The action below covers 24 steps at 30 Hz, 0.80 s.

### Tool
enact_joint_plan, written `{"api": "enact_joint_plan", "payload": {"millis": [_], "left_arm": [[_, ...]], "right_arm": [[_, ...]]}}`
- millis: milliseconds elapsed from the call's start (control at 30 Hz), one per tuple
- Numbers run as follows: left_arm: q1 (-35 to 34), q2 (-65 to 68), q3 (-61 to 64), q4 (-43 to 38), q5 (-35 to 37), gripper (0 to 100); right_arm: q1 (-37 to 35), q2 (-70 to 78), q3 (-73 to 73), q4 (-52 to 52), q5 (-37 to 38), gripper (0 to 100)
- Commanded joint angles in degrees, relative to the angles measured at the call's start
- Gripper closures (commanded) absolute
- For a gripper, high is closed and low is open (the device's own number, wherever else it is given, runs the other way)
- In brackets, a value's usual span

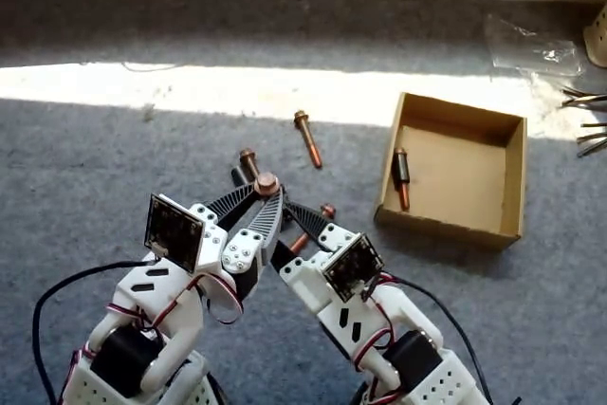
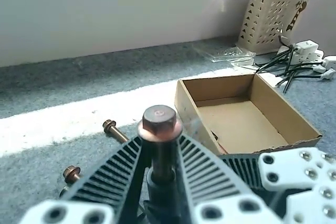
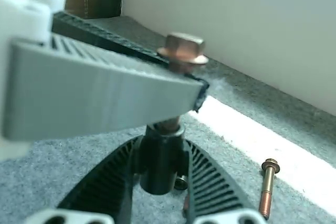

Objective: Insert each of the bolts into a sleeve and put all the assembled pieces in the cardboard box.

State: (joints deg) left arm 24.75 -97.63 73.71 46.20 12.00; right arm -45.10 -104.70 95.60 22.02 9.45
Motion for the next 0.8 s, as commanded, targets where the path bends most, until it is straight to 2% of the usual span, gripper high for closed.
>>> {"api": "enact_joint_plan", "payload": {"millis": [0, 533, 767], "left_arm": [[0.0, 0.0, -0.4, 0.2, -1.0, 99], [0.1, 0.0, -0.7, 2.8, -1.0, 99], [0.1, 0.0, -0.3, 2.8, -0.6, 84]], "right_arm": [[0.0, -0.5, 8.7, -1.8, 0.5, 99.4], [3.2, -0.6, 8.7, -2.0, 0.4, 99.4], [3.1, -0.6, 8.7, -2.0, 0.4, 99.4]]}}
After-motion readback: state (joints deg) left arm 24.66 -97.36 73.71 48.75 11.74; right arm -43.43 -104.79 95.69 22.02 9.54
